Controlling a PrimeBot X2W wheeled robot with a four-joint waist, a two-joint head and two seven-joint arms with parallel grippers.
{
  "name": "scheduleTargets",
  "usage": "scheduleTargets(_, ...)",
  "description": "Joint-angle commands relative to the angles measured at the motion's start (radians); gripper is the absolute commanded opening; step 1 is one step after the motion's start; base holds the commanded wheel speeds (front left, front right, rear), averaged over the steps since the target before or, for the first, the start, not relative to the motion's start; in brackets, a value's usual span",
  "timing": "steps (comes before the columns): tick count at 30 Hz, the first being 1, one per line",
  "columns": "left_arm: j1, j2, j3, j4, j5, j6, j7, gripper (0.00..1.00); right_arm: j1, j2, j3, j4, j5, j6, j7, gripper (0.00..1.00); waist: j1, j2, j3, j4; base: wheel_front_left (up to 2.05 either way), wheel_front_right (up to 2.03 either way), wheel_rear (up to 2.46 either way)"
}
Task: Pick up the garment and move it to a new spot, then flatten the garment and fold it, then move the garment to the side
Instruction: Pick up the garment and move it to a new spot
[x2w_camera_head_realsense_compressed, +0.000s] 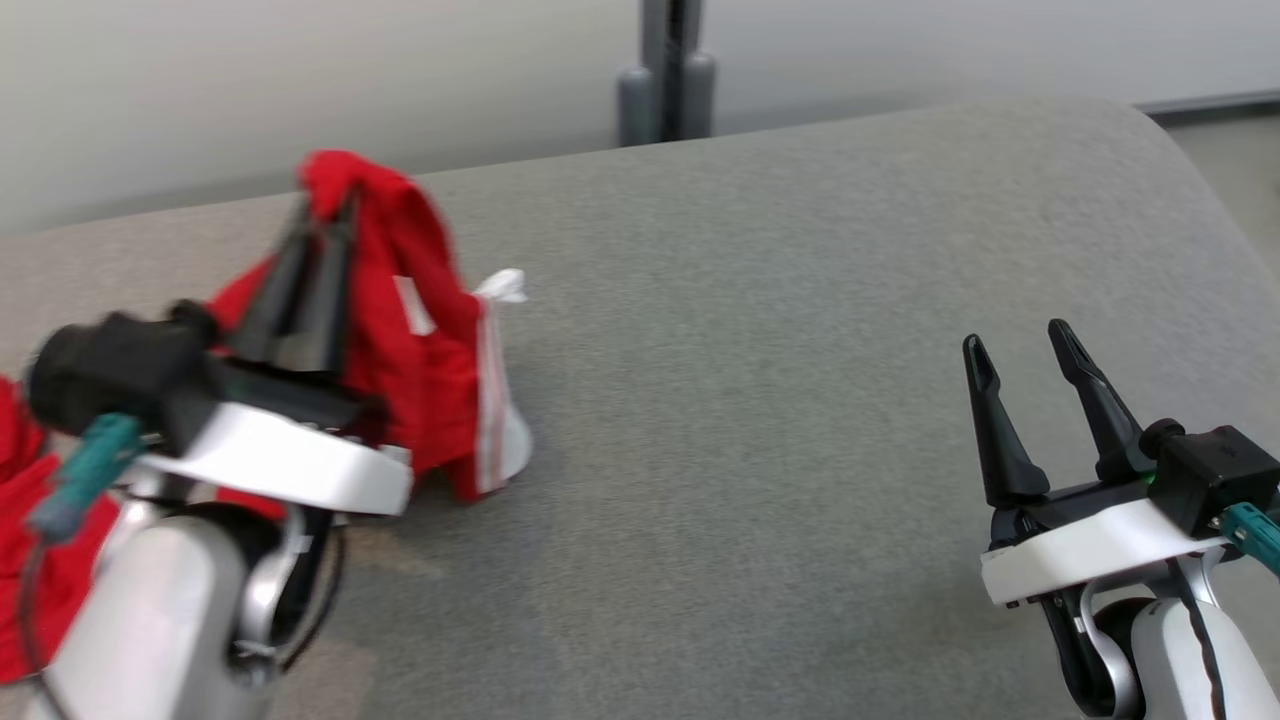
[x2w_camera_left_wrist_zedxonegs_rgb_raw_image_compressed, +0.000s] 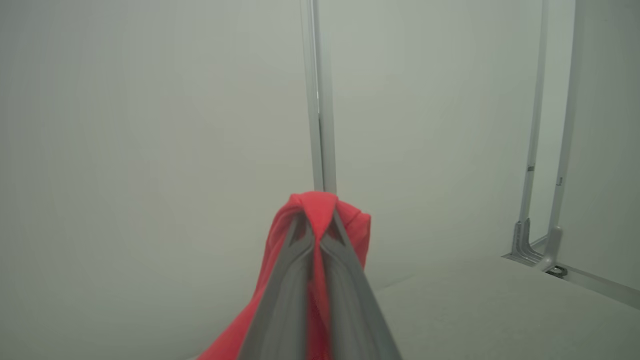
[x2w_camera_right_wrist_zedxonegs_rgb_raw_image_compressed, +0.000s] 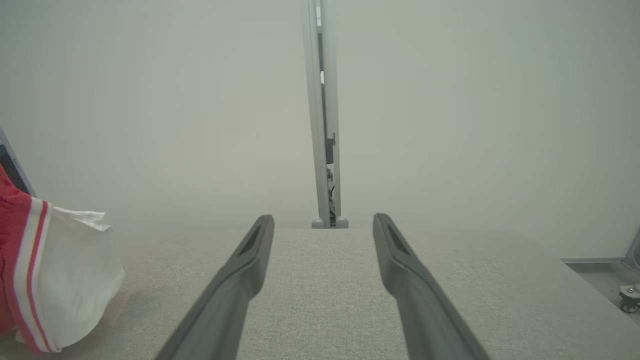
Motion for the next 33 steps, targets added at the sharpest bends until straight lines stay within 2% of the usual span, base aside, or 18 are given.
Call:
scheduleTargets(1, -0.038, -0.016, -0.047, 0.024, 0.016, -0.023, 0.009, 0.00, -0.016, 0.000, 0.005, 0.001, 0.006, 0.000, -0.008, 1.00, 0.0000, 0.0000, 0.037, -0.090, 0.00, 0.00, 0.00)
scheduleTargets(5, -0.104, -0.094, -0.191, 0.108, 0.028, -0.092, 0.032, 0.00, -0.023, 0.001, 0.005, 0.009, 0.013, 0.000, -0.021, 1.00, 0.0000, 0.0000, 0.070, -0.176, 0.00, 0.00, 0.00)
scheduleTargets(10, -0.164, -0.178, -0.311, 0.275, 0.046, -0.150, 0.042, 0.00, -0.033, 0.002, 0.009, 0.021, 0.030, 0.000, -0.042, 1.00, 0.0000, 0.0000, 0.116, -0.269, 0.00, 0.00, 0.00)
scheduleTargets(14, -0.193, -0.215, -0.342, 0.439, 0.029, -0.175, 0.038, 0.00, -0.037, 0.003, 0.013, 0.039, 0.058, 0.000, -0.064, 1.00, 0.0000, 0.0000, 0.153, -0.314, 0.00, 0.00, 0.00)
scheduleTargets(19, -0.223, -0.241, -0.359, 0.610, 0.009, -0.203, 0.013, 0.00, -0.042, 0.002, 0.011, 0.058, 0.078, 0.000, -0.091, 1.00, 0.0000, 0.0000, 0.180, -0.323, 0.00, 0.00, 0.00)
scheduleTargets(20, -0.231, -0.245, -0.364, 0.632, 0.009, -0.208, 0.006, 0.29, -0.043, 0.002, 0.008, 0.063, 0.081, 0.000, -0.094, 1.00, 0.0000, 0.0000, 0.182, -0.320, 0.00, 0.00, 0.00)
scheduleTargets(21, -0.231, -0.245, -0.364, 0.632, 0.009, -0.208, 0.006, 0.29, -0.043, 0.002, 0.008, 0.063, 0.081, 0.000, -0.094, 1.00, 0.0000, 0.0000, 0.182, -0.320, 0.00, 0.00, 0.00)
scheduleTargets(22, -0.232, -0.250, -0.368, 0.649, 0.001, -0.215, -0.004, 0.94, -0.043, 0.002, 0.003, 0.068, 0.081, 0.000, -0.097, 1.00, 0.0000, 0.0000, 0.182, -0.313, 0.00, 0.00, 0.00)
scheduleTargets(23, -0.234, -0.256, -0.372, 0.659, -0.006, -0.221, -0.017, 1.00, -0.043, 0.003, -0.002, 0.073, 0.081, 0.000, -0.100, 1.00, 0.0000, 0.0000, 0.181, -0.306, 0.00, 0.00, 0.00)
scheduleTargets(29, -0.204, -0.275, -0.356, 0.654, -0.054, -0.227, -0.111, 1.00, -0.053, 0.002, -0.018, 0.100, 0.067, 0.000, -0.106, 1.00, 0.0000, 0.0000, 0.146, -0.245, 0.00, 0.00, 0.00)
scheduleTargets(33, -0.170, -0.251, -0.315, 0.607, -0.069, -0.196, -0.159, 1.00, -0.044, 0.002, -0.033, 0.107, 0.053, 0.000, -0.102, 1.00, 0.0000, 0.0000, 0.113, -0.189, 0.00, 0.00, 0.00)
